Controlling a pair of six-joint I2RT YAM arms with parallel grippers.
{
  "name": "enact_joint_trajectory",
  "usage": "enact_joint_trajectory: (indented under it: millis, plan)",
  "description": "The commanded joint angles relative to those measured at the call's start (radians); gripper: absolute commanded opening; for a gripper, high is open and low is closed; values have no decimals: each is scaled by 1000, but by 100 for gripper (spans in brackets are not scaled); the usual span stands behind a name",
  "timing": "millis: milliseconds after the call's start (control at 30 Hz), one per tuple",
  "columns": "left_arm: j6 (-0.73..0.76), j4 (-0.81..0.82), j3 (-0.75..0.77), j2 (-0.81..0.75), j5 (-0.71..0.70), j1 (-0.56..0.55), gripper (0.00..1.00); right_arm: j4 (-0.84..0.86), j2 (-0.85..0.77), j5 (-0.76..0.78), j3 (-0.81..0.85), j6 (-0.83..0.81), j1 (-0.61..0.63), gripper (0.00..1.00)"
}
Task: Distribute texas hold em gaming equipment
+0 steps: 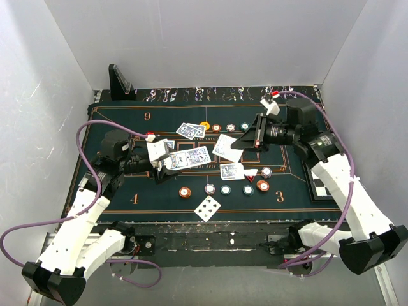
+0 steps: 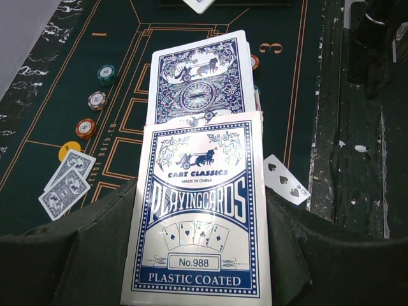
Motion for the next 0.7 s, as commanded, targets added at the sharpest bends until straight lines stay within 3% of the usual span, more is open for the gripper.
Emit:
enact_joint_trajectory:
  millis: [0, 333, 500, 667]
  plan:
    - [-5, 24, 25, -29, 8, 4, 0, -161, 29, 103, 147, -174, -19, 8]
    - [-19, 23, 30, -42, 13, 4, 0, -217, 311, 478, 277, -372, -2, 4]
    - [-23, 13, 39, -49, 16, 4, 0, -235, 561, 679, 404, -427, 91, 1]
    - [-30, 1, 53, -58, 21, 4, 0, -329, 807, 982, 631, -470, 197, 1]
